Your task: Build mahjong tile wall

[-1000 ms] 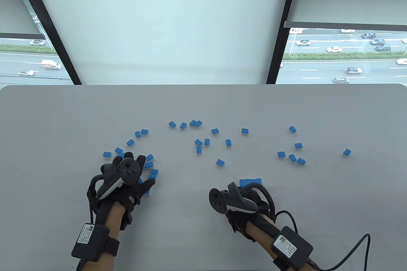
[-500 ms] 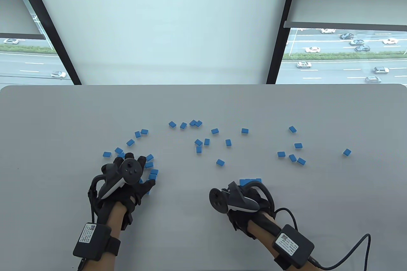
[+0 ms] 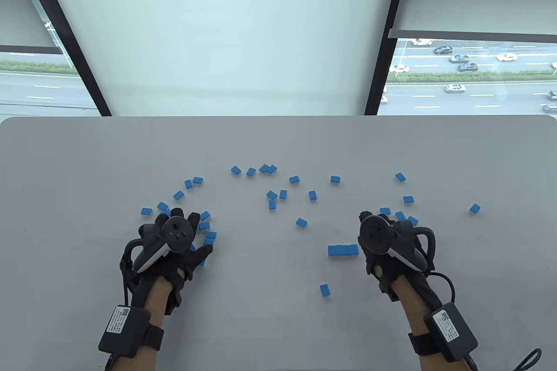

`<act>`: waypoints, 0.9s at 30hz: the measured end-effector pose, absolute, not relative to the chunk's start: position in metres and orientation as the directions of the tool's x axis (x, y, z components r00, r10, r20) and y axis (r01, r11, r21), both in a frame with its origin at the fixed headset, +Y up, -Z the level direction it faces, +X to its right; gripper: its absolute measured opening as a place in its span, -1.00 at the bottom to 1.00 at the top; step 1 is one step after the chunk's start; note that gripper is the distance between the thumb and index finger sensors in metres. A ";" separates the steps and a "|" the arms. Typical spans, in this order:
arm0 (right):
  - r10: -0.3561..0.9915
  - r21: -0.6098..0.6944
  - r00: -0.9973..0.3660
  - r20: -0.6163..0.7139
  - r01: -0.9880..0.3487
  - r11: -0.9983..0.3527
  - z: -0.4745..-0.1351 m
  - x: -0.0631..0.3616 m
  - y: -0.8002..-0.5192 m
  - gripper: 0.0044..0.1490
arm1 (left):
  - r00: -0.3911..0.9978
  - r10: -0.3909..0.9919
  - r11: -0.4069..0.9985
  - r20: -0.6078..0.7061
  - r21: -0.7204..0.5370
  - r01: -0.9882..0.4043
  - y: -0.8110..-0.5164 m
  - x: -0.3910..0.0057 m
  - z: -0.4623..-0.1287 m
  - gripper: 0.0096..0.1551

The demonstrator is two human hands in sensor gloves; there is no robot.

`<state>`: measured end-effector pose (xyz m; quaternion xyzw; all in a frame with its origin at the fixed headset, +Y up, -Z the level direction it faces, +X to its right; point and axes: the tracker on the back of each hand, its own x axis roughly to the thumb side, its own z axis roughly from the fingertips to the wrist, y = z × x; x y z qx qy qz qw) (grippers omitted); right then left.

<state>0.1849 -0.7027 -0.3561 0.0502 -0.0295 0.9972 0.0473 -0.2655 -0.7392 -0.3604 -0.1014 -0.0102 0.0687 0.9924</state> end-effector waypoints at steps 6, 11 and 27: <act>0.024 0.140 -0.995 0.093 -0.011 -0.990 -0.371 0.184 -0.739 -0.25 | 0.989 0.148 0.970 0.006 -0.198 -0.144 -0.739 -0.267 -0.361 0.05; 0.007 0.195 -0.993 0.114 0.016 -0.981 -0.373 0.179 -0.748 -0.27 | 0.988 0.156 0.969 0.004 -0.194 -0.152 -0.739 -0.269 -0.361 0.05; 0.016 0.126 -0.981 0.193 0.008 -0.992 -0.357 0.158 -0.729 -0.19 | 0.988 0.155 0.969 0.004 -0.193 -0.151 -0.739 -0.270 -0.361 0.05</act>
